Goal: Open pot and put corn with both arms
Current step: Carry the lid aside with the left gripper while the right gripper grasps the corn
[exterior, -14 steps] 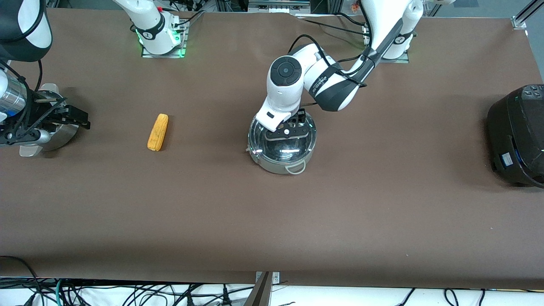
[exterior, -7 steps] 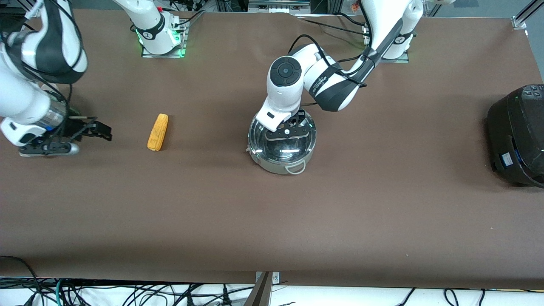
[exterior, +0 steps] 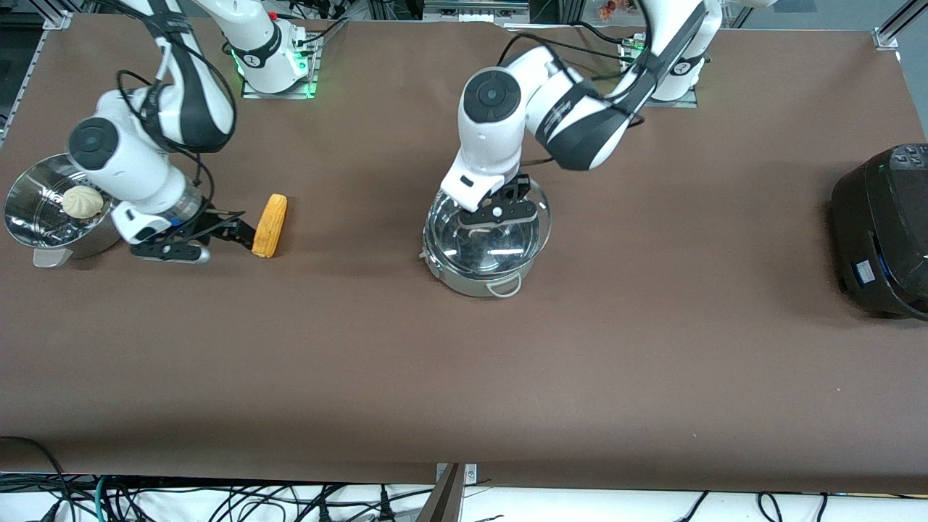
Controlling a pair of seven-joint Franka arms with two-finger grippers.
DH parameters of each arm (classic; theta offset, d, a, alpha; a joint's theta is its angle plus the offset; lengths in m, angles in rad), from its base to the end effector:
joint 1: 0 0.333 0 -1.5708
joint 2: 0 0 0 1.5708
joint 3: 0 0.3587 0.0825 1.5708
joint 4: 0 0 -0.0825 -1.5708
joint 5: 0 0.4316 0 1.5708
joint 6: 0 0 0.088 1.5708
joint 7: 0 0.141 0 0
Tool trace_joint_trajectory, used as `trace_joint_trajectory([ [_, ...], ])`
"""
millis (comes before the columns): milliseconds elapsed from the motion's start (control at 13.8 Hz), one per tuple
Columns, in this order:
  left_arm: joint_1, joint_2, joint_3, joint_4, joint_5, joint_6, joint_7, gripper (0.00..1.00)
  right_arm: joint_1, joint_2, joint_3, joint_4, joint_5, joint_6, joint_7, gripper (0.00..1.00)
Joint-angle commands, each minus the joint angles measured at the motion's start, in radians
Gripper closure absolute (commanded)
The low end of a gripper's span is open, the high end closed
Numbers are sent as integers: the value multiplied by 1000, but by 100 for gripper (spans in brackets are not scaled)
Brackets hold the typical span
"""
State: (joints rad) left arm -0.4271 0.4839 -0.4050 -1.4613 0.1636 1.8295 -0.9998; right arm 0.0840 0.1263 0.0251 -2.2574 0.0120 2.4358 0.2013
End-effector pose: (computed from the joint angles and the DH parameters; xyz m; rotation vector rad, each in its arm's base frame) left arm 0.5446 -0.5041 0.4028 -3.0880 -0.2389 0.1081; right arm 0.5754 0.0634 0.2855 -3.1175 0.1582 -0.0777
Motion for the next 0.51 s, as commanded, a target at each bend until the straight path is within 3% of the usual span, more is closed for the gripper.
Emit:
trace_joint_trajectory([
  [0,59,-67,0,-4,19,-71,35,92,-3,-14,15,-77,14,67,30,0],
  [435,333,-129,-3,-20,-27,-189,517,92,-3,78,16,-165,13,213,32,0],
])
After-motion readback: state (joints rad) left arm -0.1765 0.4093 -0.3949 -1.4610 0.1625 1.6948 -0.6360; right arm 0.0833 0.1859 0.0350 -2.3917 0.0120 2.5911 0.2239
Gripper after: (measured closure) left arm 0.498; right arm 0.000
